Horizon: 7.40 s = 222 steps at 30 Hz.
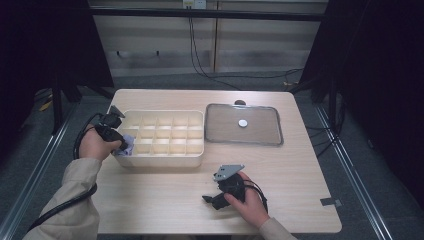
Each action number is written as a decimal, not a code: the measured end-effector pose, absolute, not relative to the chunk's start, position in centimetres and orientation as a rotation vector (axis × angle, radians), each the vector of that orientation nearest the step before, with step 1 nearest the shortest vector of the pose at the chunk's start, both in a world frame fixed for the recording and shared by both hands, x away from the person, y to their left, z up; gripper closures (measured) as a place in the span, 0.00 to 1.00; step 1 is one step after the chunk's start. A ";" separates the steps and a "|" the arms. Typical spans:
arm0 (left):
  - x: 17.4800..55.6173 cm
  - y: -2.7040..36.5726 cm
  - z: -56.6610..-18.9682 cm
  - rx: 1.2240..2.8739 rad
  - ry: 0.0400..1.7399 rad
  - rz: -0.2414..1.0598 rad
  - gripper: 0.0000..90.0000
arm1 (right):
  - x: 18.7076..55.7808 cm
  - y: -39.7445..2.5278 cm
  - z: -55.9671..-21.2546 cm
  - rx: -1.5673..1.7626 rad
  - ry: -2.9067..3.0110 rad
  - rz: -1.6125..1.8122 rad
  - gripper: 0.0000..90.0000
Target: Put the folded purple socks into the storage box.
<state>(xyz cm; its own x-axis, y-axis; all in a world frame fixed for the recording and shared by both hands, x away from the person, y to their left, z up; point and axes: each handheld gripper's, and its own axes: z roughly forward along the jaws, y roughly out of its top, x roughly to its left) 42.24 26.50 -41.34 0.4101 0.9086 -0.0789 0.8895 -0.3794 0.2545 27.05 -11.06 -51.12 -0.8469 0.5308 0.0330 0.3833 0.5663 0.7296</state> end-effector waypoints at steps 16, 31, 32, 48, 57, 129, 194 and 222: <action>42.0 26.5 -42.6 2.425 1.599 0.093 0.86 | 27.0 -11.1 -51.1 0.773 2.610 1.142 0.15; 42.0 26.8 -41.4 2.372 1.631 0.086 0.79 | 27.0 -11.1 -51.1 0.773 2.610 1.143 0.15; 42.0 26.8 -41.1 2.370 1.635 0.084 0.78 | 27.0 -11.1 -51.1 0.772 2.609 1.143 0.15; 42.1 27.1 -38.1 2.349 1.627 0.110 0.78 | 27.0 -11.1 -51.1 0.770 2.610 1.143 0.15; 42.4 27.2 -37.1 2.355 1.630 0.115 0.81 | 27.0 -11.1 -51.1 0.772 2.611 1.142 0.15; 43.1 26.3 -42.0 2.467 1.650 -0.003 1.00 | 27.0 -11.1 -51.1 0.771 2.612 1.143 0.15; 42.0 25.8 -38.4 2.398 1.598 0.017 0.63 | 26.9 -11.1 -51.1 0.764 2.611 1.143 0.15; 40.6 24.7 -37.1 2.416 1.473 0.029 0.39 | 27.0 -11.0 -51.1 0.759 2.612 1.145 0.14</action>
